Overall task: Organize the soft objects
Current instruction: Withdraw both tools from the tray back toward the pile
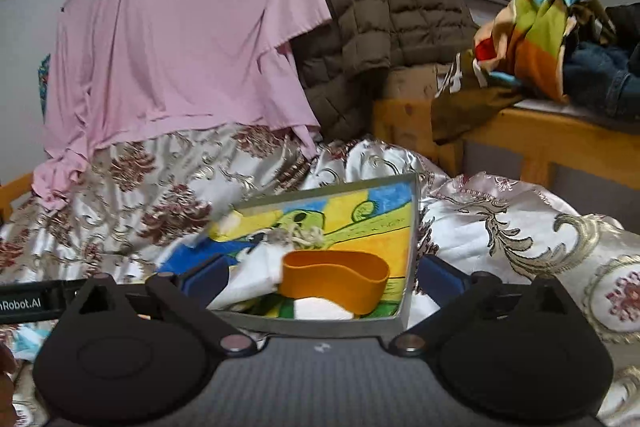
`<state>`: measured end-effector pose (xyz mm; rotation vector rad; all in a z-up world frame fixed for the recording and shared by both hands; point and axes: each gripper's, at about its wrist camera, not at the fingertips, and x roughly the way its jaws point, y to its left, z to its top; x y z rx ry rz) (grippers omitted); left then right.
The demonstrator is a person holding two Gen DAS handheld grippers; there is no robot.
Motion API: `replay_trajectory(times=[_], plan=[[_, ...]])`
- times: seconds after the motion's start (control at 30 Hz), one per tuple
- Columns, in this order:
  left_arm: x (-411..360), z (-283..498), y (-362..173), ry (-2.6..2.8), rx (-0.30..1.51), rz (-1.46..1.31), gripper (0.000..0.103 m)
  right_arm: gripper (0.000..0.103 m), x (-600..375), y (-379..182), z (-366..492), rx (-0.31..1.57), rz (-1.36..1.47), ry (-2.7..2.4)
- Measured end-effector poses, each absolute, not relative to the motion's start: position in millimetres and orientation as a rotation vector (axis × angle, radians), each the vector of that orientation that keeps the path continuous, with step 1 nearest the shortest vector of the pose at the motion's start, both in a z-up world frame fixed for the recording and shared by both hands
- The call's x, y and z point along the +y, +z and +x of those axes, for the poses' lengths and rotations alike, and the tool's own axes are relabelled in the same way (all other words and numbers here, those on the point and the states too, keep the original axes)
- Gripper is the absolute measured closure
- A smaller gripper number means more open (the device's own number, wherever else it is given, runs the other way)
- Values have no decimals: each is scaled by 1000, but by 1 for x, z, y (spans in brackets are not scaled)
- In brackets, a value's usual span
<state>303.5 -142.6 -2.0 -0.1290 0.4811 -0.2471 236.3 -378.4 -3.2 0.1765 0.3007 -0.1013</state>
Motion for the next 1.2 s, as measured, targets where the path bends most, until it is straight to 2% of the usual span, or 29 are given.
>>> replay_trajectory(times=[0.27, 0.6, 1.2], plan=[[-102, 238, 19, -227, 421, -150, 2, 0, -344, 17, 178, 277, 162, -114], [-52, 169, 14, -163, 414, -158, 1, 0, -287, 8, 127, 301, 130, -91], [12, 128, -23, -39, 453, -175, 1, 0, -233, -18, 95, 301, 50, 22]])
